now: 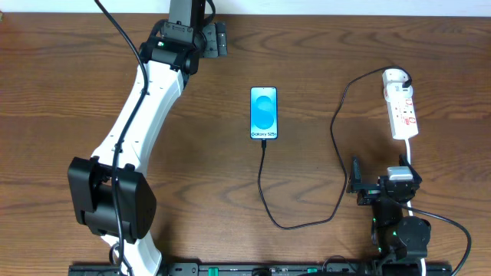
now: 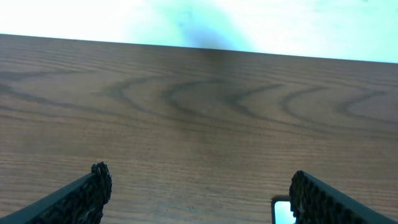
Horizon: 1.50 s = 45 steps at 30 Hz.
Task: Plug charger to phone and switch on socket
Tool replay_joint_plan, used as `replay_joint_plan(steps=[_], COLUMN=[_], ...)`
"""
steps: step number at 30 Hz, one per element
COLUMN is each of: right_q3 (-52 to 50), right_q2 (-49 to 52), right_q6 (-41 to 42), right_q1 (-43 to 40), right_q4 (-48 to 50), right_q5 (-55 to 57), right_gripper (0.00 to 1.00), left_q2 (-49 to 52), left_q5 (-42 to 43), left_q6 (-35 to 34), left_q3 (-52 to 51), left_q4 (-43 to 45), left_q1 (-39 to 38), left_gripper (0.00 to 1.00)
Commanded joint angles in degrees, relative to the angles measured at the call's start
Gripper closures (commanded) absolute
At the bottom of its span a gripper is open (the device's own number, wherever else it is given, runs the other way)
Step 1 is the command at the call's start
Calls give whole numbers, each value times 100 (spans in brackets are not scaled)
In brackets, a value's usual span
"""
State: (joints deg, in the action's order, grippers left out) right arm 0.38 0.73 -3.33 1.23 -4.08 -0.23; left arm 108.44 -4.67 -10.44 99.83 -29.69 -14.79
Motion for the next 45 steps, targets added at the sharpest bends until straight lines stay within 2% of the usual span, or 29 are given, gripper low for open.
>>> replay_joint_plan(steps=[1, 9, 13, 14, 17, 20, 23, 32, 39, 45], right_q3=[-4, -4, -4, -4, -4, -4, -4, -4, -4, -4], right_q2=[-39, -39, -39, -39, -39, -39, -39, -39, -39, -39], right_q6=[72, 72, 72, 72, 72, 72, 72, 72, 72, 72], right_q1=[-17, -17, -17, -17, -17, -17, -17, -17, -17, -17], right_q4=[-37, -37, -37, -37, -37, -37, -37, -37, -37, -37], right_q5=[4, 4, 4, 4, 4, 4, 4, 4, 4, 4], right_gripper=[1, 1, 1, 1, 1, 1, 1, 1, 1, 1], left_q2=[22, 22, 22, 22, 20, -57, -234, -1482, -3069, -4540], left_q5=[-55, -50, 181, 258, -315, -380, -382, -590, -584, -446], left_q6=[55, 55, 31, 33, 35, 33, 33, 33, 31, -26], left_q3=[-39, -39, -39, -39, -39, -39, -92, -1215, -3644, -5202], left_q4=[0, -28, -1012, -1235, -1810, -2664, -3082, -2280, -629, -420], left_q1=[-7, -7, -7, -7, 11, 11, 35, 153, 415, 426], left_gripper=[7, 7, 6, 2, 2, 2, 2, 2, 2, 2])
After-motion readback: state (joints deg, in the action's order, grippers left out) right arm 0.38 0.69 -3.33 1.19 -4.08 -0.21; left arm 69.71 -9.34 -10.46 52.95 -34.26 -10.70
